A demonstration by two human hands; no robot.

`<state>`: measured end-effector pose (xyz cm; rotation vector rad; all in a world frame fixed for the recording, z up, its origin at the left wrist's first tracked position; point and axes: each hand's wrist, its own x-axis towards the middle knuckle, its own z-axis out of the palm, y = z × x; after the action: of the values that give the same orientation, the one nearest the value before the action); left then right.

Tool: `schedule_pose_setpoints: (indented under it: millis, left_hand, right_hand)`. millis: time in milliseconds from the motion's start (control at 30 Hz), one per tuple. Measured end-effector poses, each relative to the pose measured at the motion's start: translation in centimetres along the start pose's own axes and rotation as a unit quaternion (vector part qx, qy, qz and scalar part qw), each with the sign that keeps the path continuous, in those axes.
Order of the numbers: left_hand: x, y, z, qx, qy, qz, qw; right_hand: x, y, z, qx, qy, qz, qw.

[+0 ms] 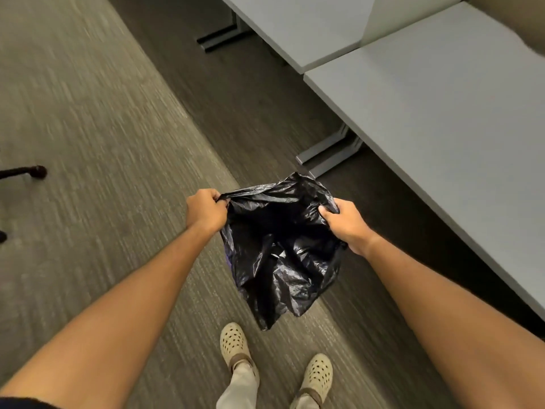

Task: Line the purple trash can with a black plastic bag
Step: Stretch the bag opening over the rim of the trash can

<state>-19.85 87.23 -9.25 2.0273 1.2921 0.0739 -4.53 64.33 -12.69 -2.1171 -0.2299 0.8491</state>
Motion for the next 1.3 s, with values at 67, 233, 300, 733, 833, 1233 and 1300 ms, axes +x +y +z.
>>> schedule_pose_setpoints:
  millis: [67,233,300,733,833,1233,1300]
  left_hand:
    - [1.8,-1.8,0.3,0.009,-0.009,-0.006,1.000]
    - [6.1,-6.4,2.1,0.027,-0.033,-0.028,0.999]
    - [7.8,-8.2,3.4,0.035,-0.045,-0.031,0.998]
    - [16.1,-18.3,17.7,0.030,-0.056,-0.120,0.991]
    - [17.9,-20.1,21.0,-0.074,-0.046,-0.193,0.977]
    - [24.7,-21.2,25.5,-0.226,-0.085,-0.364,0.900]
    - [25.4,-21.0,25.4,-0.278,-0.069,-0.370,0.884]
  right_hand:
    - [1.3,1.0,2.5,-0.002,-0.005,0.022,1.000]
    - [4.9,3.5,7.6,-0.005,0.017,0.064,0.998]
    - [6.4,4.8,9.0,-0.009,0.031,0.080,0.996]
    - [17.4,17.3,14.3,0.014,0.113,0.161,0.980]
    - [20.3,19.0,14.8,0.124,0.116,0.212,0.962]
    - [28.1,22.3,14.3,0.131,0.136,0.275,0.943]
    - [28.8,21.8,14.5,0.158,0.114,0.285,0.939]
